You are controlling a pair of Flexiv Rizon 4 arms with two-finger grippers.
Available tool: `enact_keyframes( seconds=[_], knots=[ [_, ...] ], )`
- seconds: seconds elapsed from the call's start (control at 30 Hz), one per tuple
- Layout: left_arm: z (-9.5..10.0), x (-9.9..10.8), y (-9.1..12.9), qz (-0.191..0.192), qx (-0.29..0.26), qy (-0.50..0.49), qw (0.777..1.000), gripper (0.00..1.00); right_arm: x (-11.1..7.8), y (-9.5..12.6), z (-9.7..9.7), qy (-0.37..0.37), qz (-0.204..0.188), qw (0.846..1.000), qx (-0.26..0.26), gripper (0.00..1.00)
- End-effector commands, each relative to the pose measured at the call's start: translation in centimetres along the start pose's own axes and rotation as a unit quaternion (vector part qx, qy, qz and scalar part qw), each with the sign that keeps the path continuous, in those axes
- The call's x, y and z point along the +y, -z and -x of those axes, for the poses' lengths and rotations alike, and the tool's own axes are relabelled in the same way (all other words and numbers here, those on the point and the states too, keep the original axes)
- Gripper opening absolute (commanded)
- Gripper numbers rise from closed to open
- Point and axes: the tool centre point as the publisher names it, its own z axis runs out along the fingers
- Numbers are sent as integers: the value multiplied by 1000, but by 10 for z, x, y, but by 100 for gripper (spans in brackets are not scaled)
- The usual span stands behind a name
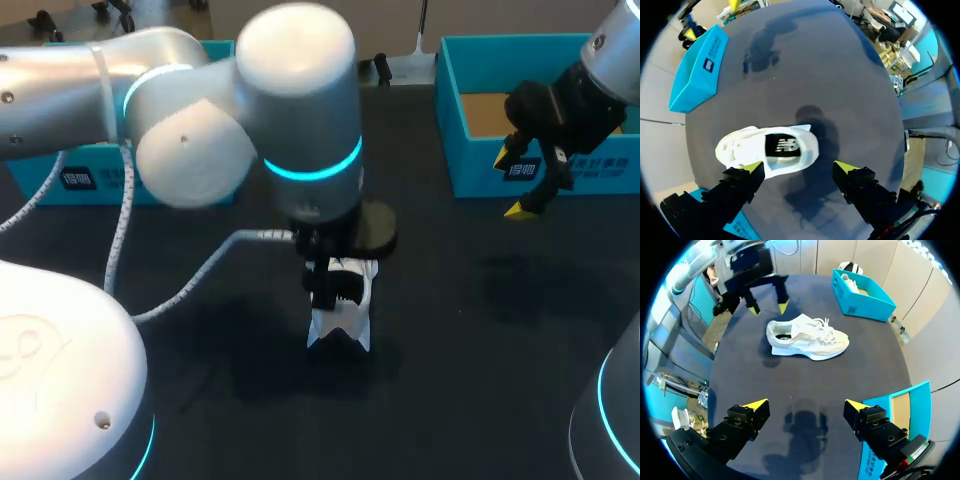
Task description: Take the shoe out of the shoebox, open the shoe tongue, remove and reinsert the insole, then place the shoe into the shoebox
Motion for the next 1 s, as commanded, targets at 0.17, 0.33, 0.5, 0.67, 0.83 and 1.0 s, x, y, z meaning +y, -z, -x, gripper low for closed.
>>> enact_keyframes(
  seconds=[0.17,0.33,0.5,0.67,0.83,1.0],
  knots=[
    [-8,-6,-40,6,-2,16,1000,91,0,0,0,0,-1,1000,0,100],
    [-11,-4,-61,-10,-1,33,999,95,0,0,0,0,-1,1000,0,100],
    [-13,-4,-80,-14,-11,40,999,95,0,0,0,0,-1,1000,0,100],
    [-10,-3,-95,-11,-6,51,999,93,0,0,0,0,-1,1000,0,100],
    [-8,-2,-106,-9,-5,56,998,73,0,0,0,0,-1,1000,0,100],
    [-10,-4,-112,-7,2,57,998,57,0,0,0,0,-1,1000,0,100]
  ],
)
